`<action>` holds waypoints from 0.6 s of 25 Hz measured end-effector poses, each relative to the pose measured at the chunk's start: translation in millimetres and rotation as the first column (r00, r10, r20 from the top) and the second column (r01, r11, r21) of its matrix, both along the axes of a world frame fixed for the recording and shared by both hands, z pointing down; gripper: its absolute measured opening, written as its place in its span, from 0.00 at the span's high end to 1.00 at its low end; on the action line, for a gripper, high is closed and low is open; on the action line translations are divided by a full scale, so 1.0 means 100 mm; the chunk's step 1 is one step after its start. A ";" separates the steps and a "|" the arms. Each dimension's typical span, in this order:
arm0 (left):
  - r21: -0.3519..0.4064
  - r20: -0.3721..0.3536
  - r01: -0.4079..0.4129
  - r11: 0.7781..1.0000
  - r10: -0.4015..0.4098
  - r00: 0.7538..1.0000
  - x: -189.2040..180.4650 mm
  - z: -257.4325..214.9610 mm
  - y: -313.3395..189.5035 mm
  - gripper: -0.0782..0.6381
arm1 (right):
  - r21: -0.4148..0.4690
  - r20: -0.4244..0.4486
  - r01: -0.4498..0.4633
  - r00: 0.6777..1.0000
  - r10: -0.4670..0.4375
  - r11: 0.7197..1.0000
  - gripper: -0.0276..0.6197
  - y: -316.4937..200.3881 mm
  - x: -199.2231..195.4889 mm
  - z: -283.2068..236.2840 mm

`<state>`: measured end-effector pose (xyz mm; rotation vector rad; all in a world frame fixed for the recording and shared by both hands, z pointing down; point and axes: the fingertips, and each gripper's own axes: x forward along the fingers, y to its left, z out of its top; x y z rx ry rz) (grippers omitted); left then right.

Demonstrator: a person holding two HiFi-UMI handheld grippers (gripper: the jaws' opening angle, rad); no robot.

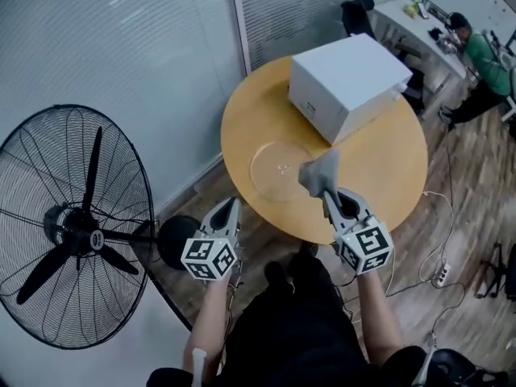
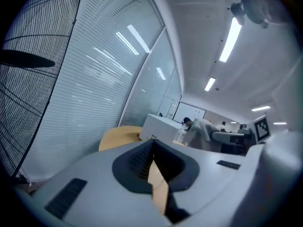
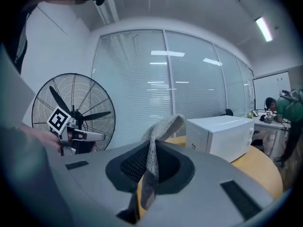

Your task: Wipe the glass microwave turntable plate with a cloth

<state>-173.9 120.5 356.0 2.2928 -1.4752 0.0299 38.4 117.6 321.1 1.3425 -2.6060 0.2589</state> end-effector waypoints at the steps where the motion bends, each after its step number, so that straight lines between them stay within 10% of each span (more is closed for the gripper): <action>1: 0.027 -0.006 -0.006 1.000 0.006 1.000 0.00 -0.12 0.03 0.90 | 0.018 0.007 0.000 1.000 0.000 1.000 0.92 0.04 -0.01 -0.07; 7: 0.154 0.057 -0.014 0.988 0.005 0.998 -0.02 -0.64 0.15 0.90 | 0.055 0.042 0.014 0.999 -0.017 0.998 0.92 0.19 -0.02 -0.32; 15: 0.132 0.073 -0.032 0.991 0.022 0.997 0.06 -0.57 0.11 0.90 | 0.011 -0.012 0.022 1.000 -0.022 1.000 0.92 0.23 0.04 -0.14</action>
